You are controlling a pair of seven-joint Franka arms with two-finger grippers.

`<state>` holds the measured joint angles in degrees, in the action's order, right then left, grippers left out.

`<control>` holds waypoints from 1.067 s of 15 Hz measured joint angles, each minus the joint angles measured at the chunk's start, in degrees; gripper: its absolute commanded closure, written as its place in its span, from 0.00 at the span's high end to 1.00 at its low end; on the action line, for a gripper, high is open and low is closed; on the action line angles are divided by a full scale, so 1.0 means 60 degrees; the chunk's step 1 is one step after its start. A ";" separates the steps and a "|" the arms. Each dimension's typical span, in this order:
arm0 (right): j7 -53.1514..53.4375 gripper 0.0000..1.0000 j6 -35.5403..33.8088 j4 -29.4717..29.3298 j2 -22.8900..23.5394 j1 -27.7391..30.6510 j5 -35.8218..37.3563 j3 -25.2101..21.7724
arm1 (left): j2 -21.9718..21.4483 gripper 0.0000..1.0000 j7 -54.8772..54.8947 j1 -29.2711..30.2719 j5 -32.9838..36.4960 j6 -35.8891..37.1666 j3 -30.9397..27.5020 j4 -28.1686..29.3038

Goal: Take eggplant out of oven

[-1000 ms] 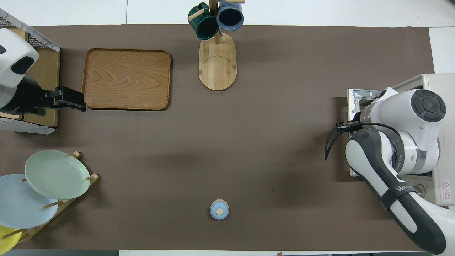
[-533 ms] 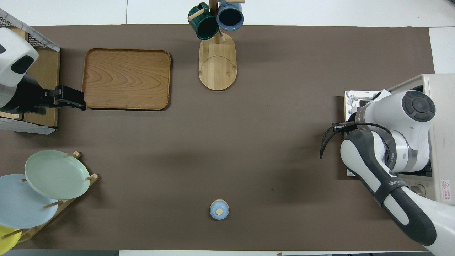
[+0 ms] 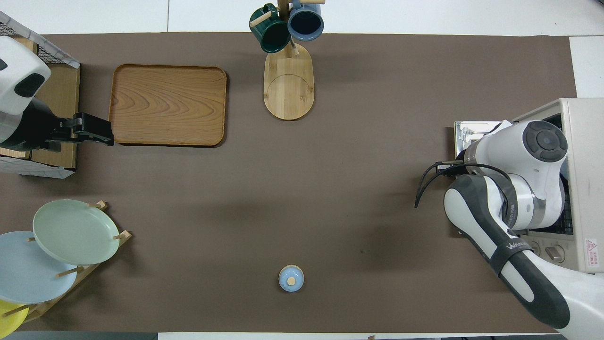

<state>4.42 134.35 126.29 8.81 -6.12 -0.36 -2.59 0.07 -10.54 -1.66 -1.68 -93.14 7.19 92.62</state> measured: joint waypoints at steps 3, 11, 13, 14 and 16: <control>0.0001 0.72 -0.0669 -0.0620 -0.0022 0.0000 0.0005 -0.0021 | 0.0112 1.00 0.0000 0.0084 0.0000 -0.0346 -0.0006 0.0080; -0.0892 0.71 -0.3276 -0.2175 -0.0465 0.0489 0.0814 -0.0200 | 0.1100 1.00 0.0002 0.0092 0.0000 -0.1653 0.0007 0.0398; -0.1537 0.69 -0.3320 -0.2210 -0.0471 0.0937 0.0820 -0.0206 | 0.1396 1.00 0.0014 0.0092 0.0000 -0.1950 0.0015 0.0400; -0.1773 0.68 -0.3282 -0.2165 -0.0457 0.1130 0.0821 -0.0209 | 0.1496 1.00 0.0027 0.0092 0.0000 -0.2051 0.0019 0.0400; -0.1935 0.63 -0.2749 -0.1834 -0.0452 0.1303 0.0820 -0.0211 | 0.1594 1.00 0.0059 0.0092 0.0000 -0.2131 0.0022 0.0400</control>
<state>-7.19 117.86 115.29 6.10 1.70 4.56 -3.86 9.63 -10.18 -1.10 -1.68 -105.92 7.32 95.02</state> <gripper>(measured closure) 0.308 0.000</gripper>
